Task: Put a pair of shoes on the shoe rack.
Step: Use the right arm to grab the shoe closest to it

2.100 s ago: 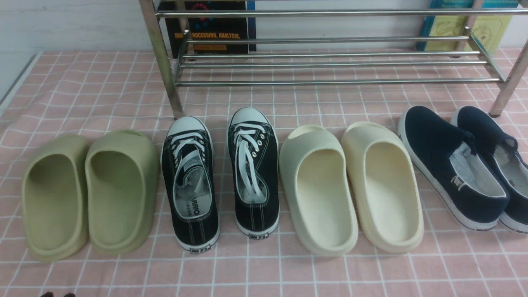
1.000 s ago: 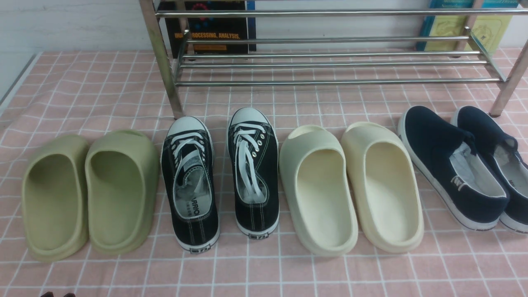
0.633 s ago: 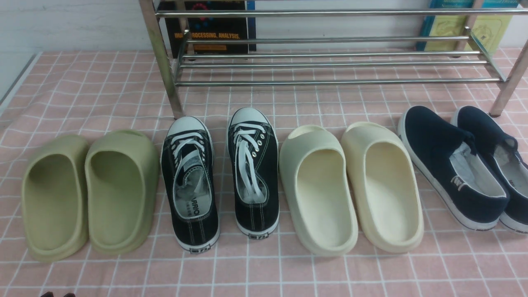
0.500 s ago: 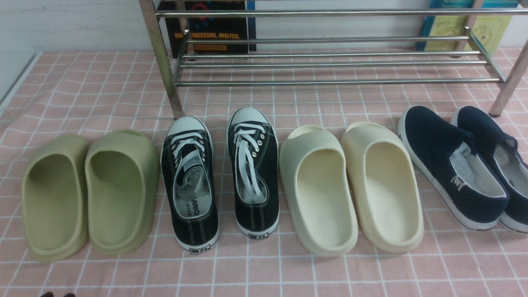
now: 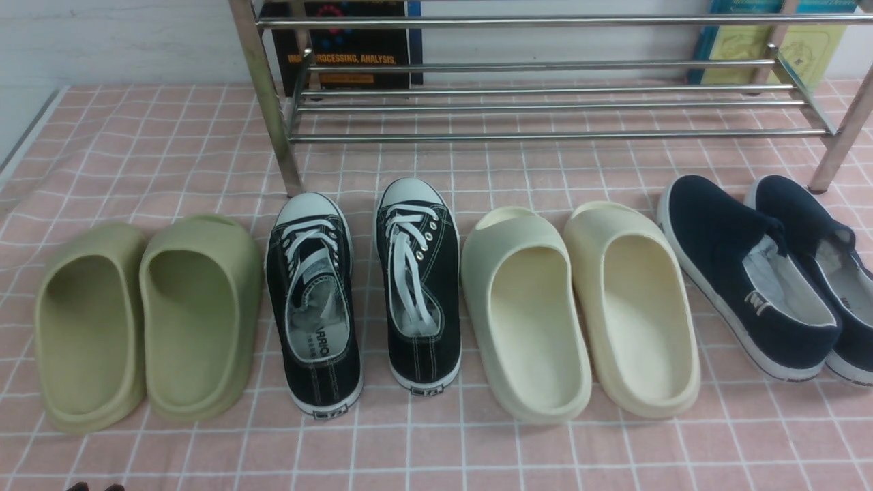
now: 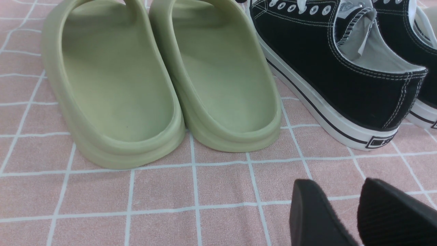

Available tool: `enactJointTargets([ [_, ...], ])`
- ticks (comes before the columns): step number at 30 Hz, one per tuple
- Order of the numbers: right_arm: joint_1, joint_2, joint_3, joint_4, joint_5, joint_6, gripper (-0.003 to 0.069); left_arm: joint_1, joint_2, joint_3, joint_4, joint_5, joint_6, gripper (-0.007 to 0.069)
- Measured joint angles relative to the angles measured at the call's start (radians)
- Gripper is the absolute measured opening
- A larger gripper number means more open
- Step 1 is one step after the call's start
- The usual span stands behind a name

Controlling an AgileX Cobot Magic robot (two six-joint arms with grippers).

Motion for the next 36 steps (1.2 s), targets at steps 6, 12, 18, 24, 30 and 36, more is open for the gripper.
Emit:
enactJointTargets([
  [6, 0.0, 0.156, -0.263, 0.0, 0.164, -0.026, 0.0064, 0.0, 0.0, 0.0, 0.0, 0.0, 0.0, 0.0239],
  [12, 0.0, 0.436, -0.627, 0.0, 0.572, -0.123, -0.0018, 0.0, 0.0, 0.0, 0.0, 0.0, 0.0, 0.0239],
  [18, 0.0, 0.737, -0.864, 0.014, 0.989, -0.135, -0.0011, 0.0, 0.0, 0.0, 0.0, 0.0, 0.0, 0.0239],
  [24, 0.0, 1.013, -1.006, 0.147, 1.306, -0.203, -0.0006, 0.0, 0.0, 0.0, 0.0, 0.0, 0.0, 0.0239],
  [30, 0.001, 1.2, -1.059, 0.263, 1.383, -0.256, 0.0059, 0.0, 0.0, 0.0, 0.0, 0.0, 0.0, 0.0239],
  [36, 0.001, 1.368, -1.069, 0.276, 1.397, -0.288, 0.0353, 0.0, 0.0, 0.0, 0.0, 0.0, 0.0, 0.0239],
])
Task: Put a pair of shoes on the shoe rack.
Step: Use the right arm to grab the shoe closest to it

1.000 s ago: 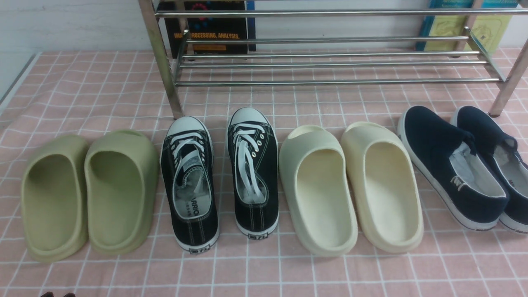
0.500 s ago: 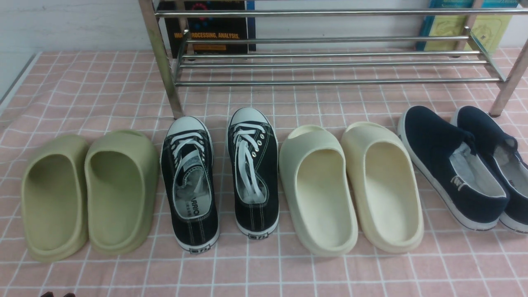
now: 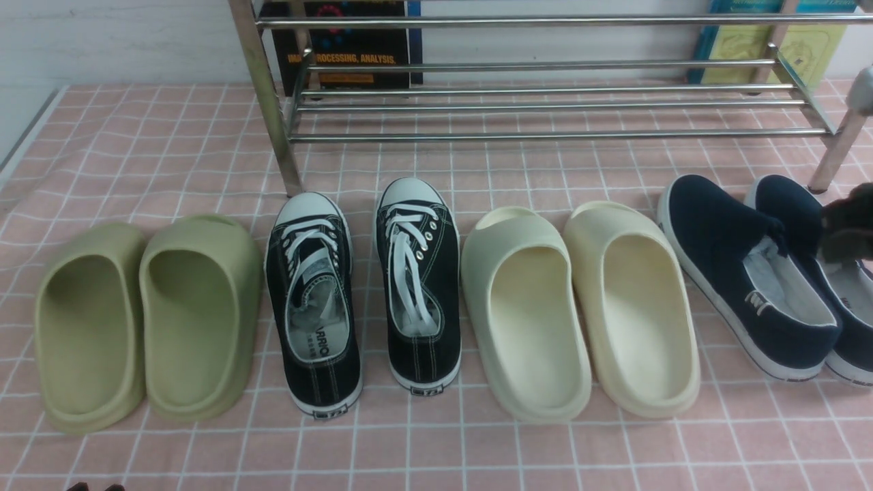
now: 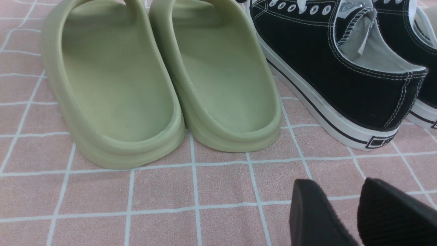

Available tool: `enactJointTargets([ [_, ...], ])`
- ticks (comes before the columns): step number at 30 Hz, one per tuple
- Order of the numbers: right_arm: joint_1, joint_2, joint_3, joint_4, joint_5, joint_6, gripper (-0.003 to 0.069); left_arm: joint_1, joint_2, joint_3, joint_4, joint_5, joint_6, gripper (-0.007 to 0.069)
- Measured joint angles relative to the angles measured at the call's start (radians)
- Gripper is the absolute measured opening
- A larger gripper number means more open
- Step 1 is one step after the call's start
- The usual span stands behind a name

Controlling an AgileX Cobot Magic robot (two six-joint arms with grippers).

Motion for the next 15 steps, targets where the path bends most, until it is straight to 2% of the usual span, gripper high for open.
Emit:
enactJointTargets([
  [1, 0.0, 0.05, 0.0, 0.011, -0.007, -0.019, 0.0425, 0.0, 0.0, 0.0, 0.0, 0.0, 0.0, 0.0239],
  [2, 0.0, 0.067, 0.0, 0.016, -0.013, -0.025, 0.0451, 0.0, 0.0, 0.0, 0.0, 0.0, 0.0, 0.0239],
  [4, 0.0, 0.124, 0.0, 0.037, -0.036, -0.034, 0.0485, 0.0, 0.0, 0.0, 0.0, 0.0, 0.0, 0.0239],
  [6, 0.0, 0.175, 0.0, 0.047, -0.054, -0.036, 0.0488, 0.0, 0.0, 0.0, 0.0, 0.0, 0.0, 0.0239],
  [8, 0.0, 0.247, -0.001, 0.046, -0.088, -0.038, 0.0455, 0.0, 0.0, 0.0, 0.0, 0.0, 0.0, 0.0239],
  [12, 0.002, 0.356, -0.004, 0.053, -0.114, -0.043, 0.0314, 0.0, 0.0, 0.0, 0.0, 0.0, 0.0, 0.0239],
  [13, 0.004, 0.359, -0.003, 0.055, -0.115, -0.043, 0.0304, 0.0, 0.0, 0.0, 0.0, 0.0, 0.0, 0.0239],
  [15, 0.006, 0.377, -0.011, 0.071, -0.109, -0.049, 0.0188, 0.0, 0.0, 0.0, 0.0, 0.0, 0.0, 0.0239],
])
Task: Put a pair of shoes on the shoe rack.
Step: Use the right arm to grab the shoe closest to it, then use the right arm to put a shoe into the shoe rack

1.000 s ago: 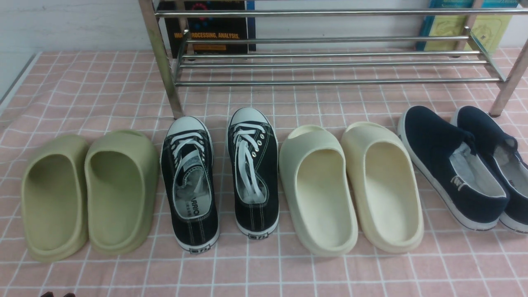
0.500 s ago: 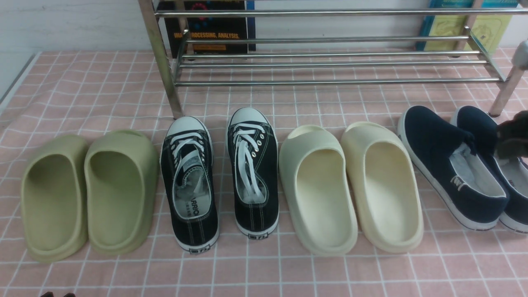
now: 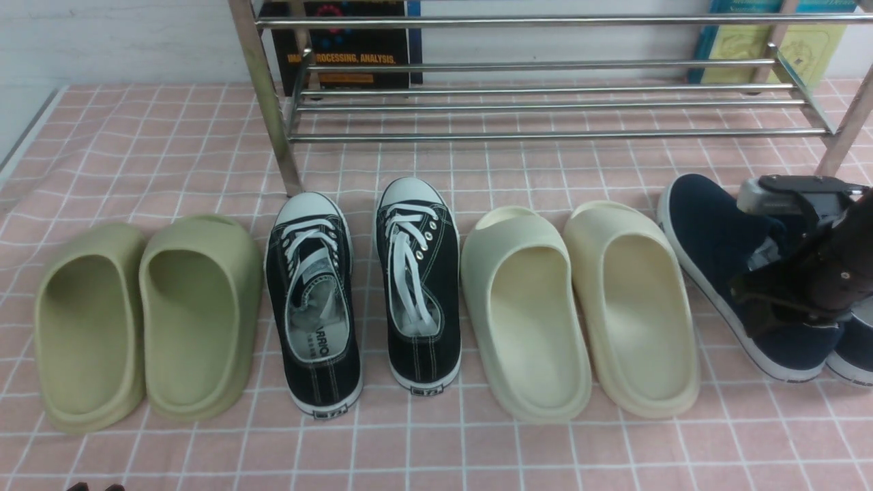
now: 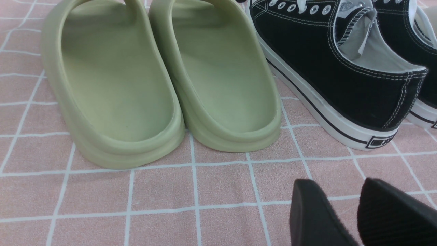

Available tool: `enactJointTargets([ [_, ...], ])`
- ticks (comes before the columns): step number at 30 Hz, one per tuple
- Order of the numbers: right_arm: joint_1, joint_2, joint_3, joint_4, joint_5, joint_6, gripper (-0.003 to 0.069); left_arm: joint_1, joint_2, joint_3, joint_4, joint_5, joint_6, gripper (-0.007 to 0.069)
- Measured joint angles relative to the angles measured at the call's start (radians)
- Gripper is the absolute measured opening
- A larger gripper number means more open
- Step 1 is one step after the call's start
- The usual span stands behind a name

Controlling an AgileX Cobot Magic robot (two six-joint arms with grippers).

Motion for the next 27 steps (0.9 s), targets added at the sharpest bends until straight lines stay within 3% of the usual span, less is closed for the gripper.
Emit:
enactJointTargets([
  [1, 0.002, 0.001, -0.004, 0.008, 0.008, -0.004, 0.0101, 0.0, 0.0, 0.0, 0.0, 0.0, 0.0, 0.0239],
  [3, 0.002, 0.001, -0.005, 0.017, 0.011, -0.012, 0.0026, 0.0, 0.0, 0.0, 0.0, 0.0, 0.0, 0.0239],
  [10, 0.005, -0.054, -0.002, 0.012, 0.037, -0.066, 0.0026, 0.0, 0.0, 0.0, 0.0, 0.0, 0.0, 0.0239],
  [17, 0.086, -0.143, -0.096, 0.002, 0.128, -0.071, 0.0026, 0.0, 0.0, 0.0, 0.0, 0.0, 0.0, 0.0239],
  [27, 0.158, 0.005, -0.384, 0.004, 0.005, -0.095, 0.0026, 0.0, 0.0, 0.0, -0.001, 0.0, 0.0, 0.0239],
])
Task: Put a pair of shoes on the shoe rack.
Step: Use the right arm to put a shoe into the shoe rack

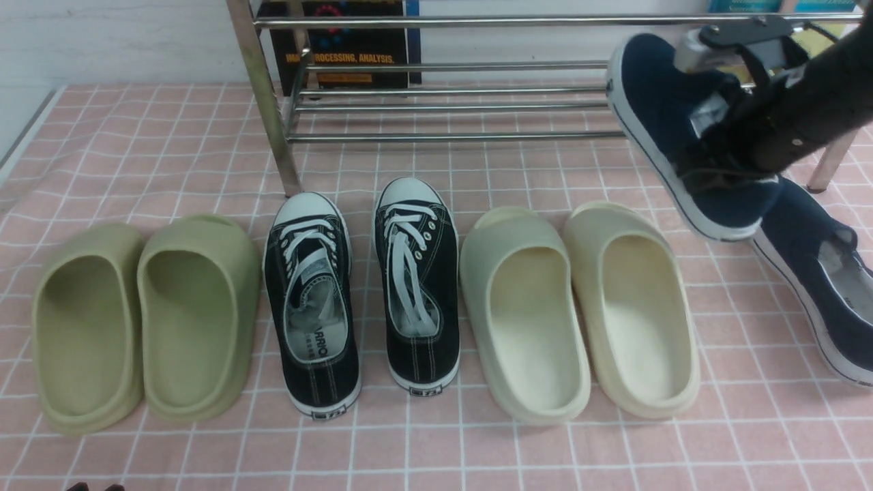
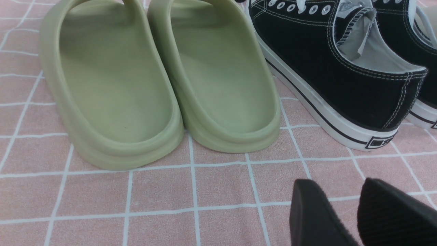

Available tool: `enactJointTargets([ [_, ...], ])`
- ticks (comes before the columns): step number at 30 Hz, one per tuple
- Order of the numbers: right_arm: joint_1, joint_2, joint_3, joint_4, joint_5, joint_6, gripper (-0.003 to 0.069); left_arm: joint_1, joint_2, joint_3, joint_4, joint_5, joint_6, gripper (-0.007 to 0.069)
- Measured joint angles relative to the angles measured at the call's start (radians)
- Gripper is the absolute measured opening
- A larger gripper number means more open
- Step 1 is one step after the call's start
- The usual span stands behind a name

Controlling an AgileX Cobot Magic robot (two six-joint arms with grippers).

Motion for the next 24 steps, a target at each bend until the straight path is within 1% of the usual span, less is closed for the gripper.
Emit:
enactJointTargets([
  [3, 0.0, 0.085, -0.068, -0.007, -0.07, 0.0, 0.0026, 0.0, 0.0, 0.0, 0.0, 0.0, 0.0, 0.0239],
  [6, -0.001, 0.195, -0.185, -0.013, -0.128, 0.0, 0.0026, 0.0, 0.0, 0.0, 0.0, 0.0, 0.0, 0.0239],
  [10, -0.001, 0.292, -0.3, -0.029, -0.144, -0.005, 0.0025, 0.0, 0.0, 0.0, 0.0, 0.0, 0.0, 0.0239],
  [12, -0.001, 0.349, -0.362, -0.041, -0.149, -0.028, 0.0025, 0.0, 0.0, 0.0, 0.0, 0.0, 0.0, 0.0239],
  [18, 0.001, 0.394, -0.418, -0.06, -0.144, -0.048, 0.0036, 0.0, 0.0, 0.0, 0.0, 0.0, 0.0, 0.0239],
  [19, 0.001, 0.394, -0.42, -0.061, -0.142, -0.048, 0.0044, 0.0, 0.0, 0.0, 0.0, 0.0, 0.0, 0.0239],
  [22, 0.001, 0.394, -0.427, -0.056, -0.145, -0.051, 0.0137, 0.0, 0.0, 0.0, 0.0, 0.0, 0.0, 0.0239],
  [23, 0.001, 0.392, -0.43, -0.041, -0.146, -0.052, 0.0186, 0.0, 0.0, 0.0, 0.0, 0.0, 0.0, 0.0239],
  [24, 0.001, 0.391, -0.429, -0.039, -0.145, -0.052, 0.0195, 0.0, 0.0, 0.0, 0.0, 0.0, 0.0, 0.0239],
])
